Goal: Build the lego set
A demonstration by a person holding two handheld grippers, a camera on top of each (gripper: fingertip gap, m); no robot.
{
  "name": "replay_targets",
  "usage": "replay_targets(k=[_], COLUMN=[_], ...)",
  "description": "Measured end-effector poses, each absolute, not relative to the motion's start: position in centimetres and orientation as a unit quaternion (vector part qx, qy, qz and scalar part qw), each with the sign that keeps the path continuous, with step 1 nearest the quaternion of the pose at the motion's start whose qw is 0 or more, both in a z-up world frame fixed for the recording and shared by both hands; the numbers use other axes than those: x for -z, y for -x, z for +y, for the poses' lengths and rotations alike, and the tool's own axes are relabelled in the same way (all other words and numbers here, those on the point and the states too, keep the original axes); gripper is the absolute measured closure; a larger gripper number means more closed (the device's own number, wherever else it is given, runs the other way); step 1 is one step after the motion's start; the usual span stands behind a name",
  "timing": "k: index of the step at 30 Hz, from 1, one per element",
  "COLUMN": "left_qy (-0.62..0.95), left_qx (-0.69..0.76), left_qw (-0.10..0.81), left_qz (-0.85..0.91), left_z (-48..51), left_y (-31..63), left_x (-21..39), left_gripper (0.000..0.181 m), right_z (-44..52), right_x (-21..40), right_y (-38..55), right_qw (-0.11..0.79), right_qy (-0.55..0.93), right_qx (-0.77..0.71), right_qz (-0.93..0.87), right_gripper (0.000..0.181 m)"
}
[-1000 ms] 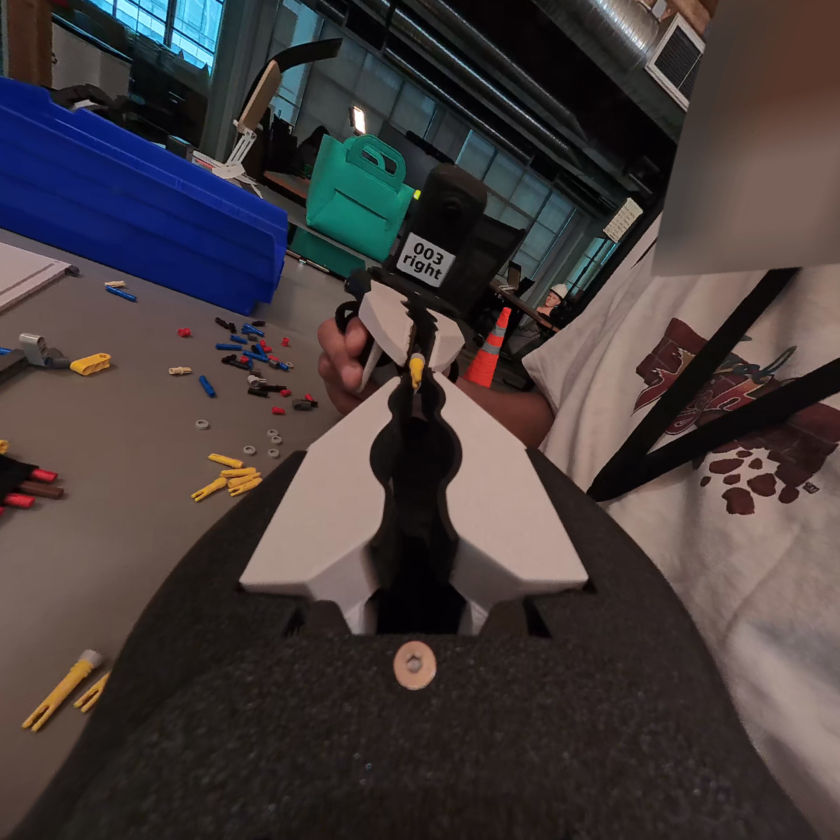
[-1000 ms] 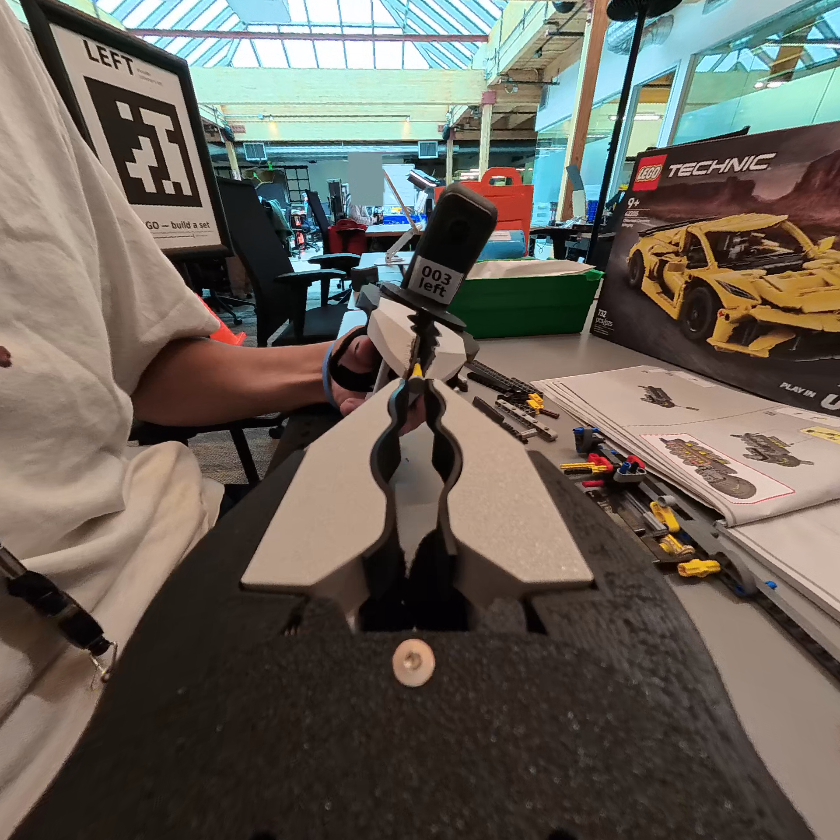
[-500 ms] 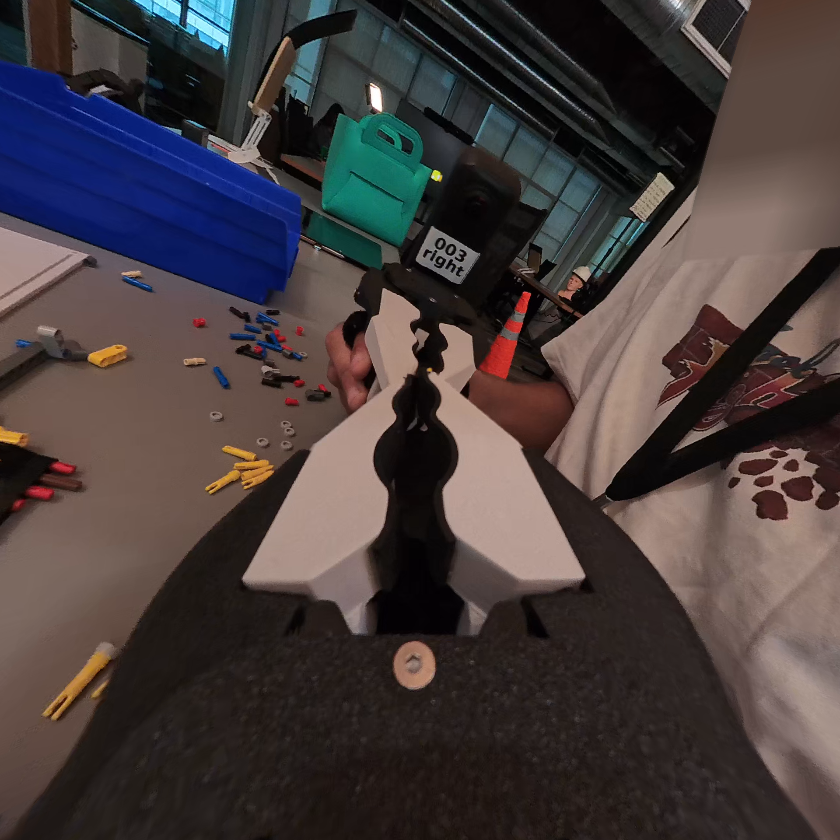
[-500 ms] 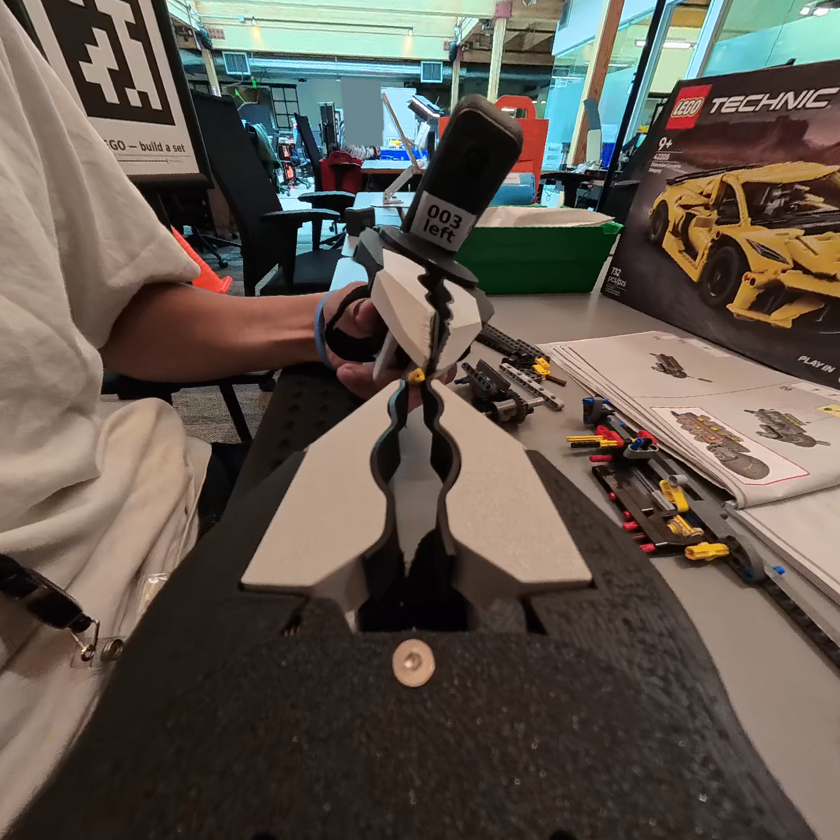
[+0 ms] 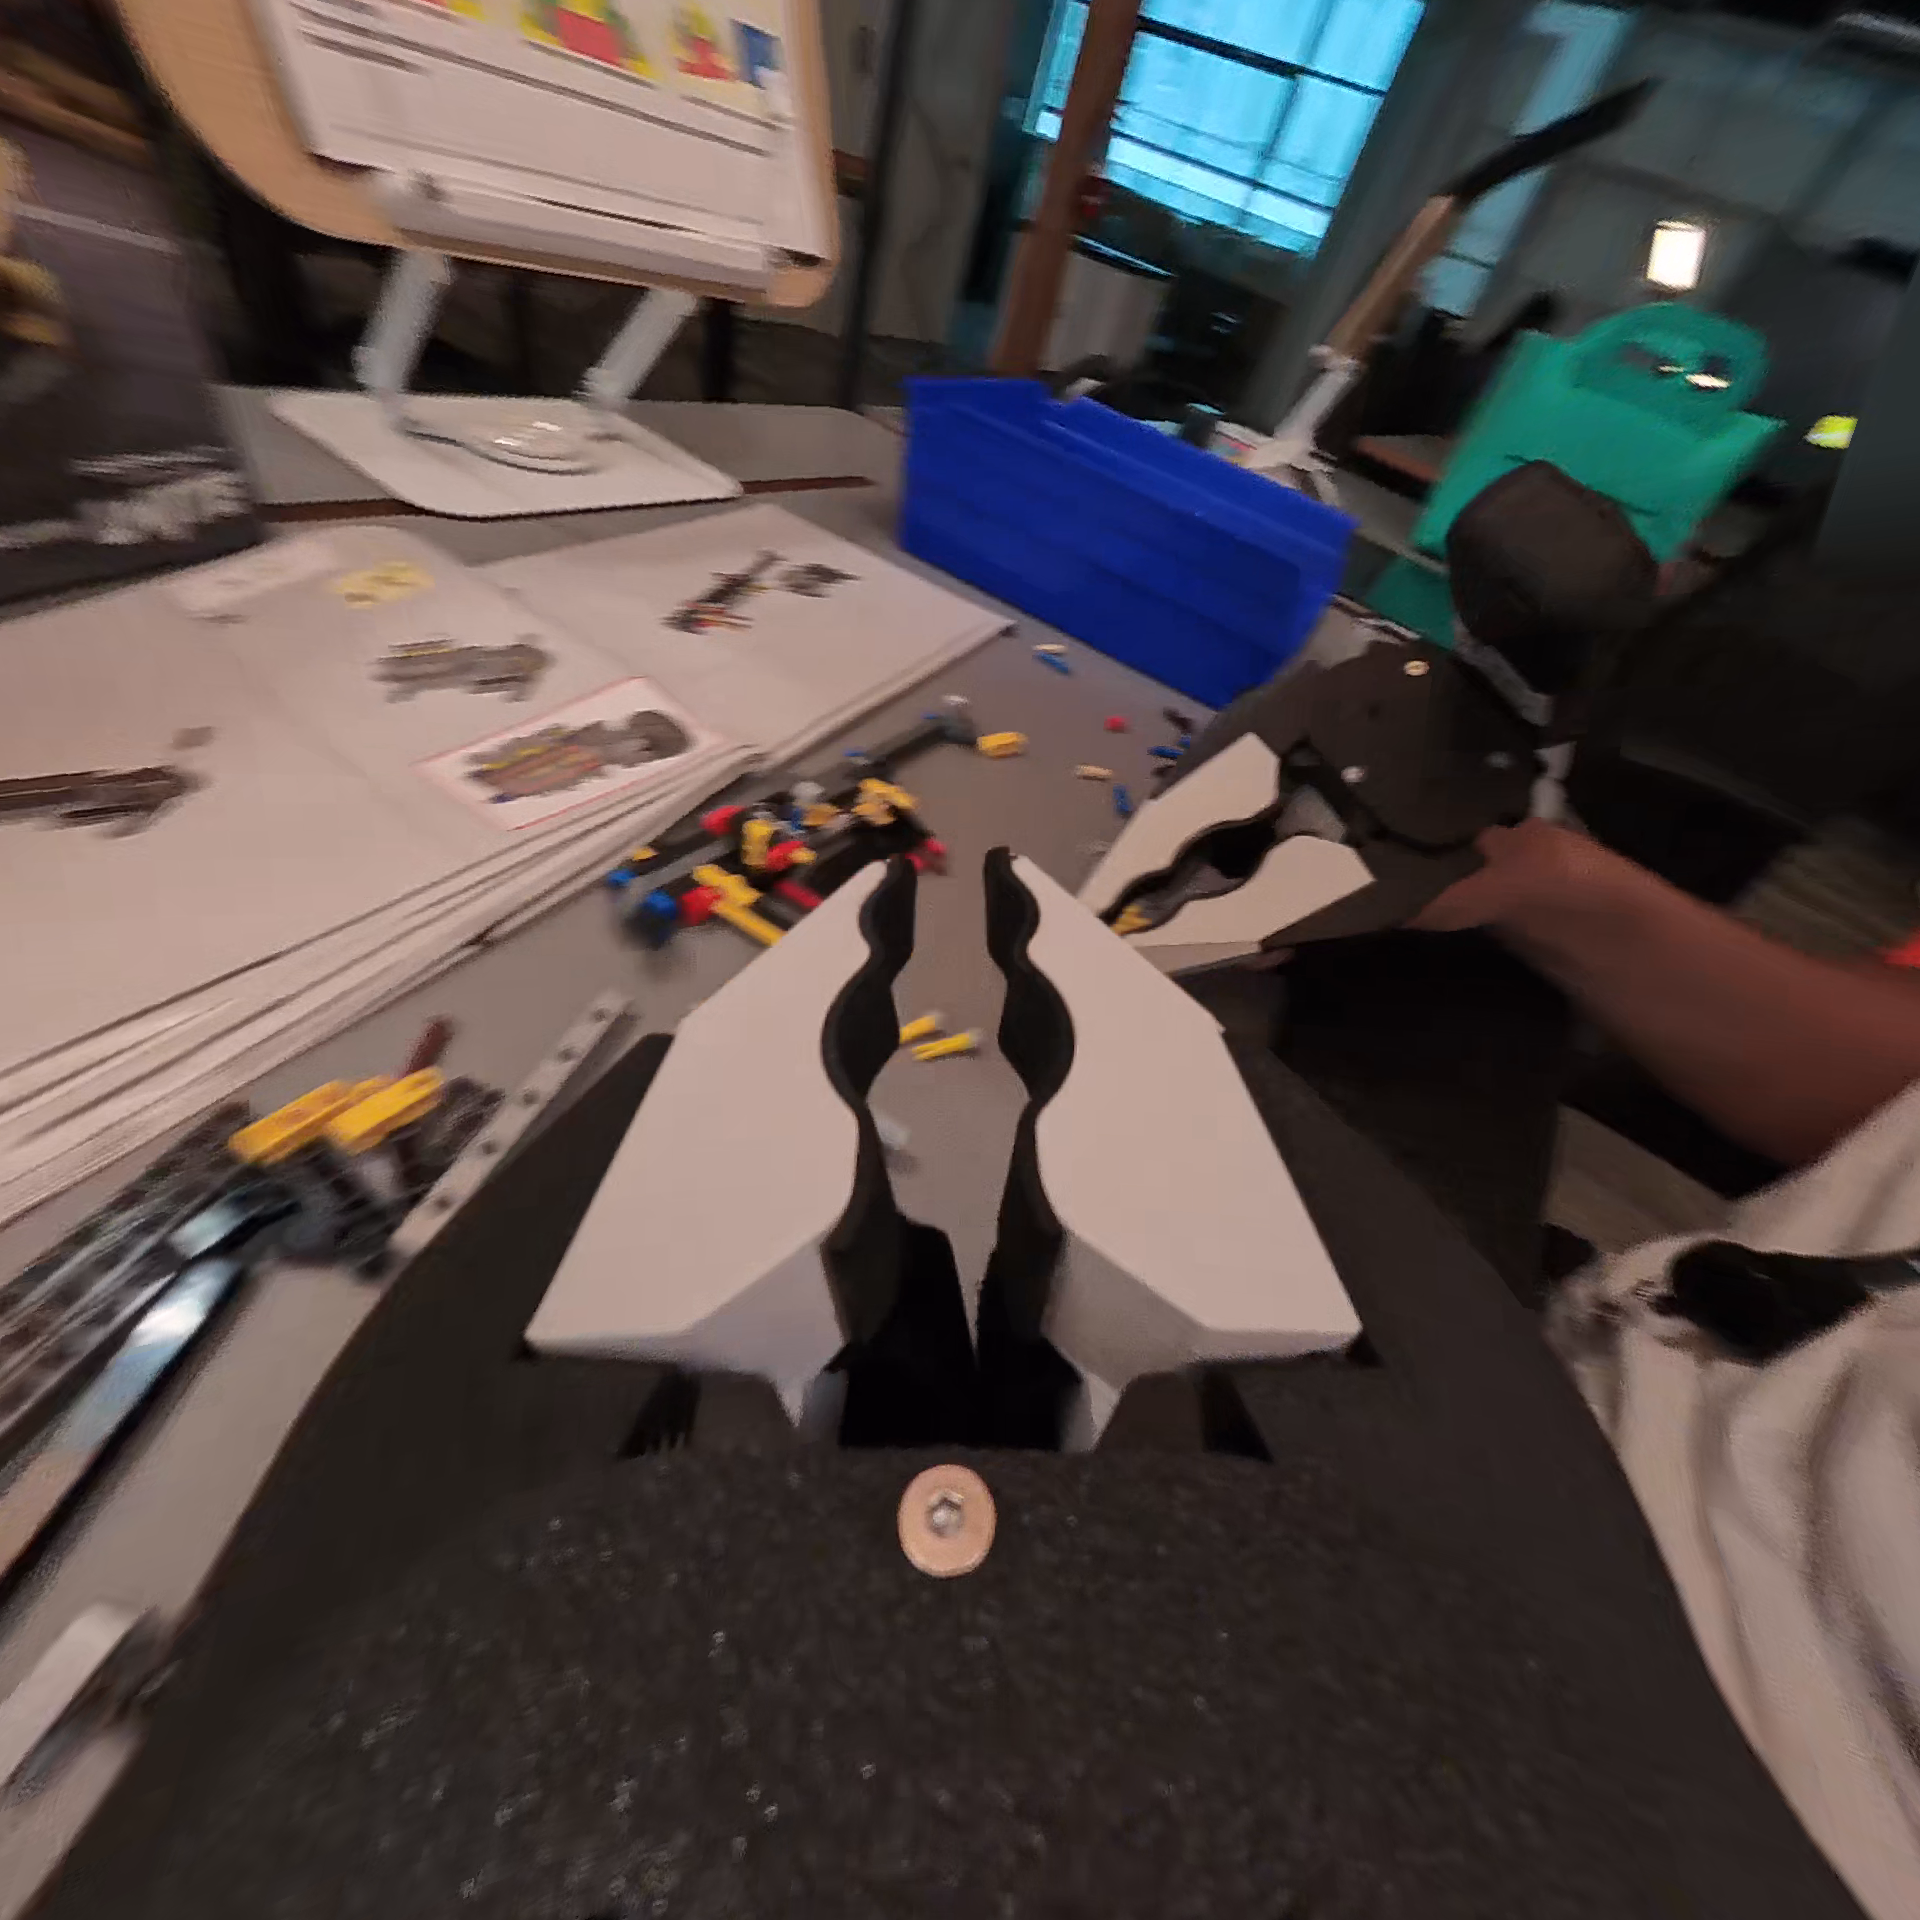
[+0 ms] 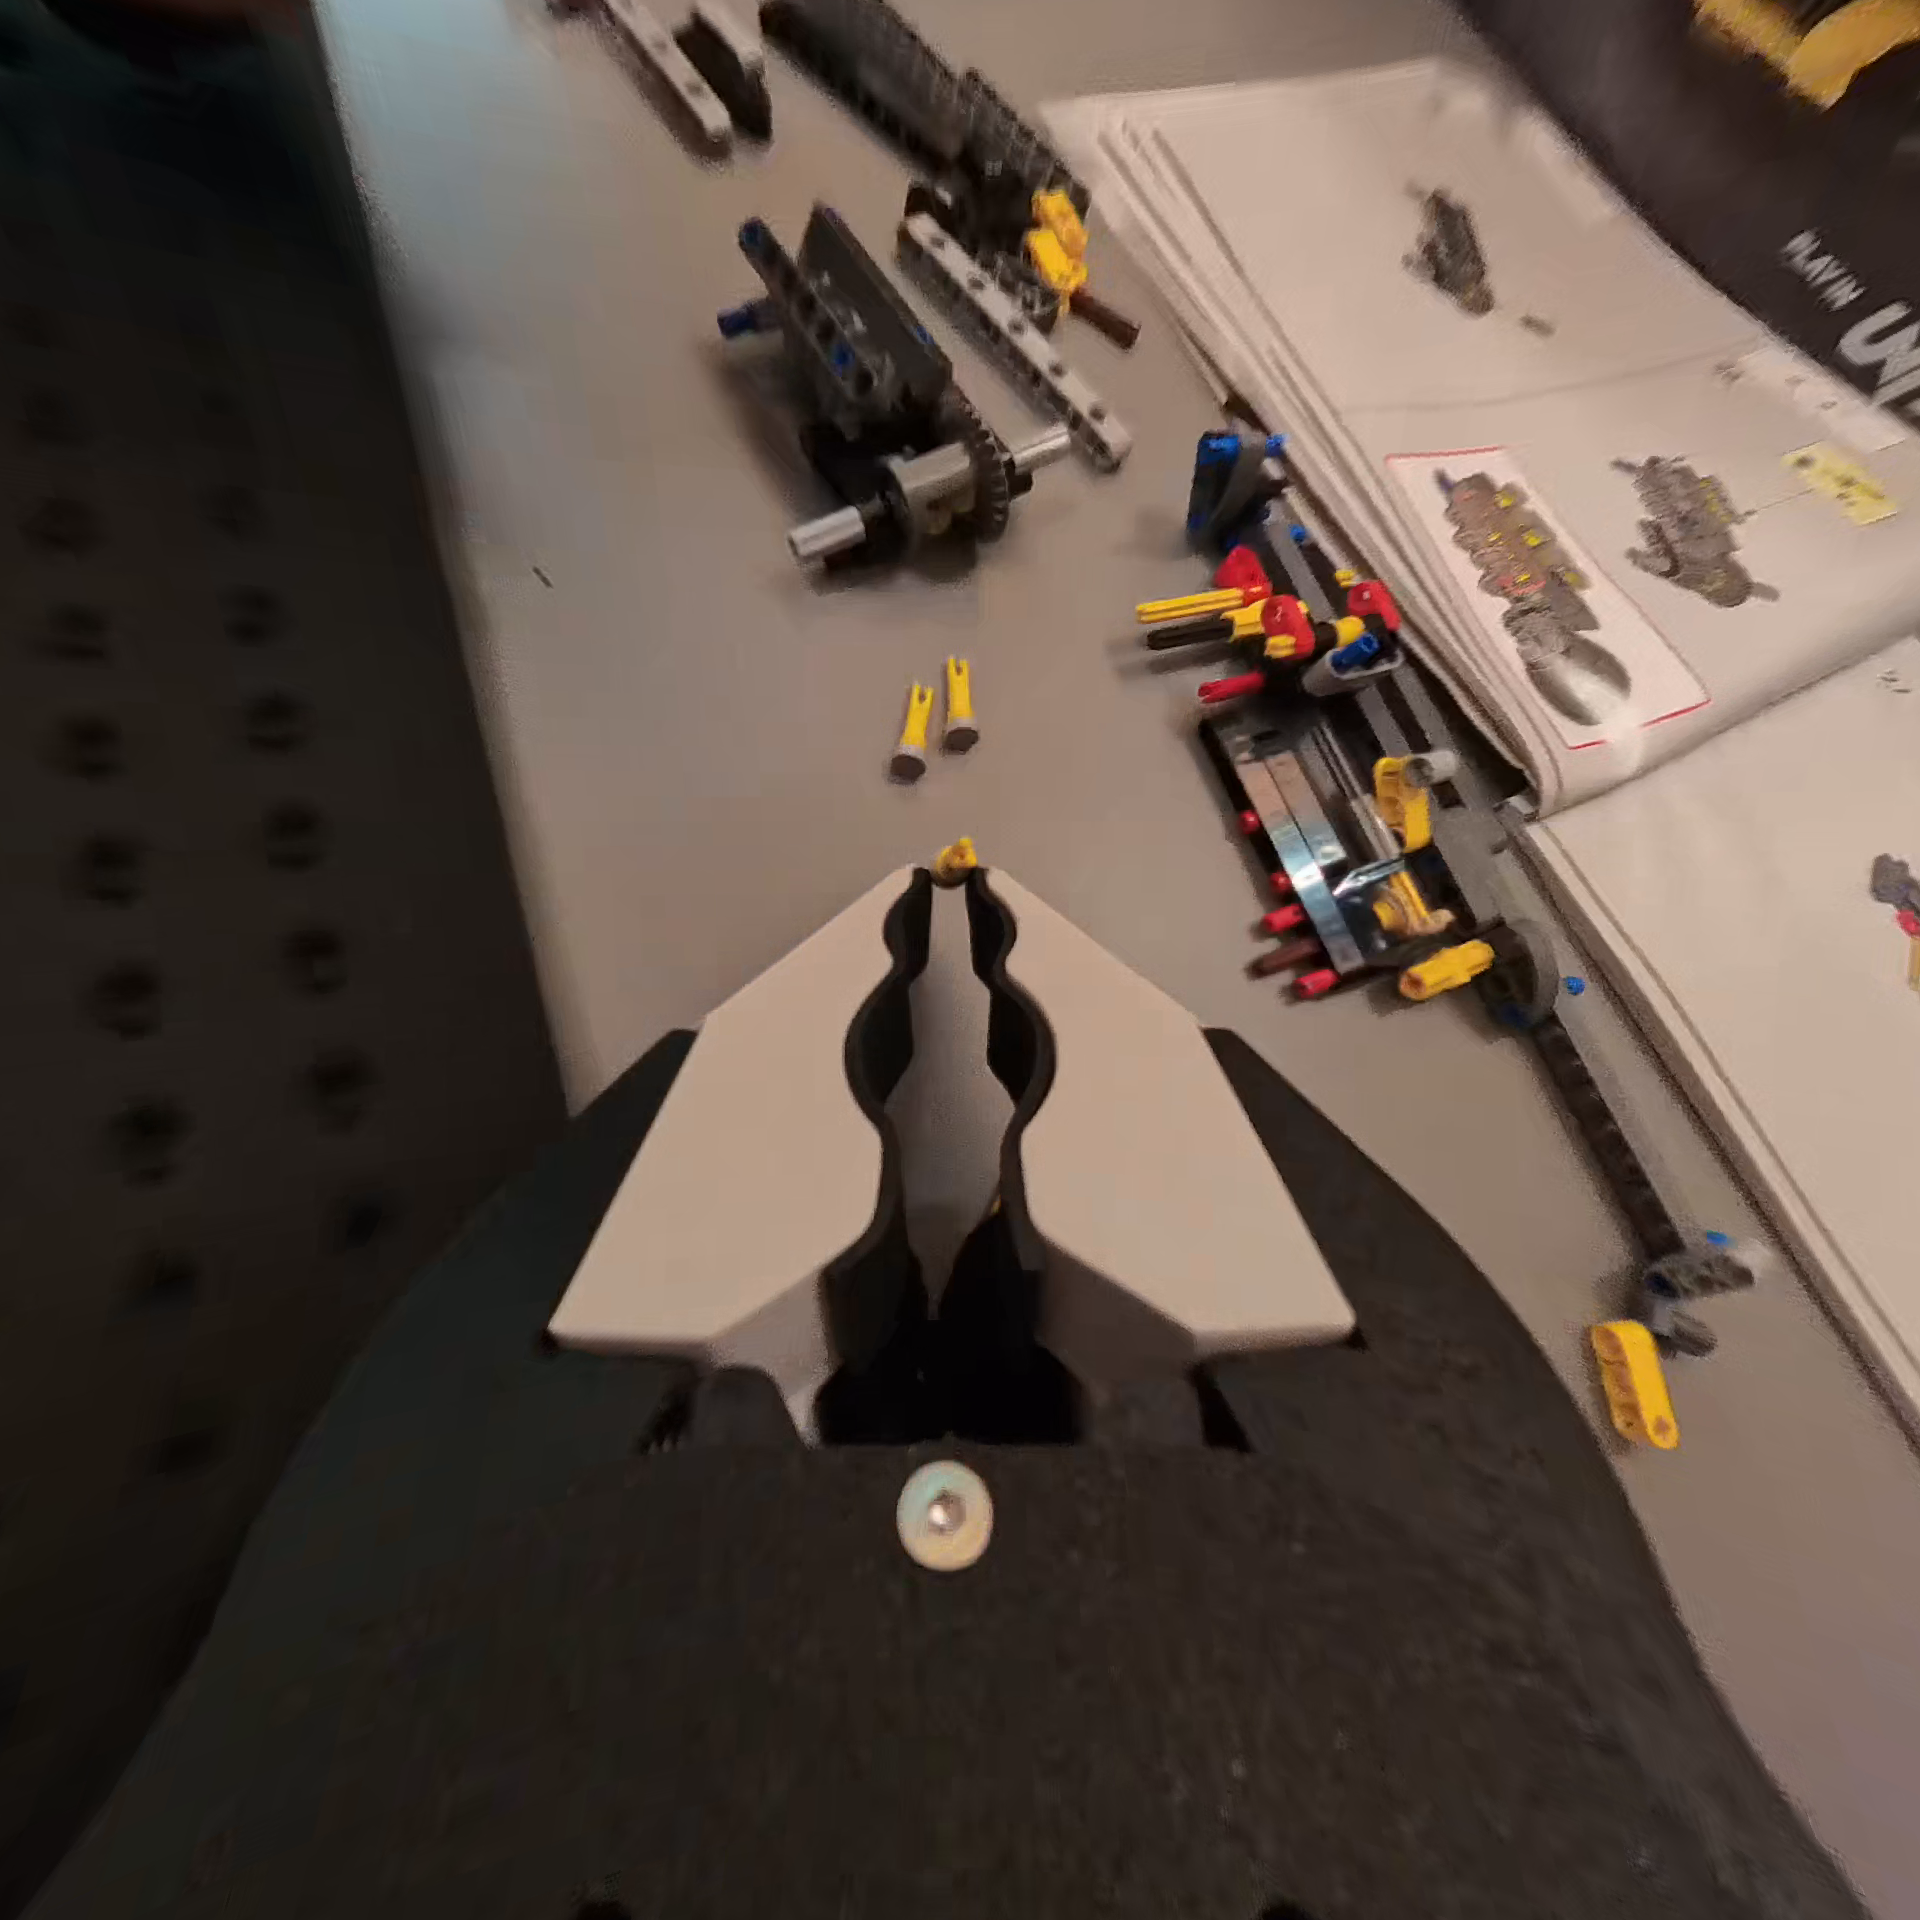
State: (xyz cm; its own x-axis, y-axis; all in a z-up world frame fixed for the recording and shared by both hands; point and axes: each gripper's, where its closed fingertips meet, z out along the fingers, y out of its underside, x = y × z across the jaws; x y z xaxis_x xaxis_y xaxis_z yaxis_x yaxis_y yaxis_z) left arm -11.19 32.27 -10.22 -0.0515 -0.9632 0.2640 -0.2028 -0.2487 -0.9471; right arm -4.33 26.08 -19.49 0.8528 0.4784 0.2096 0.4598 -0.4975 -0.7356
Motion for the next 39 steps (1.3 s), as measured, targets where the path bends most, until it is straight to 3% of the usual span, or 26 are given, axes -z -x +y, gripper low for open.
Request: replay_targets(k=[5, 10, 20, 39], left_qy=[0.569, 0.555, 0.557, 0.547], left_qx=[0.574, 0.613, 0.593, 0.590], left_qw=[0.436, 0.429, 0.427, 0.439], left_qz=[0.396, 0.363, 0.396, 0.399], left_z=[35.1, 35.7, 34.8, 34.6], left_y=[14.5, 15.4, 14.7, 14.8], left_x=[7.8, 7.0, 7.7, 7.5], left_gripper=[0.171, 0.178, 0.173, 0.174], right_z=[28.1, 29.1, 28.9, 29.7], right_x=[20.5, 21.1, 21.2, 20.0], right_y=[4.7, 4.7, 4.8, 5.0], right_qw=[0.369, 0.337, 0.314, 0.380], right_qy=[0.886, 0.896, 0.903, 0.887], right_qx=[-0.026, -0.032, -0.043, -0.090], right_qz=[-0.281, -0.289, -0.291, -0.249], right_gripper=[0.175, 0.174, 0.168, 0.177])
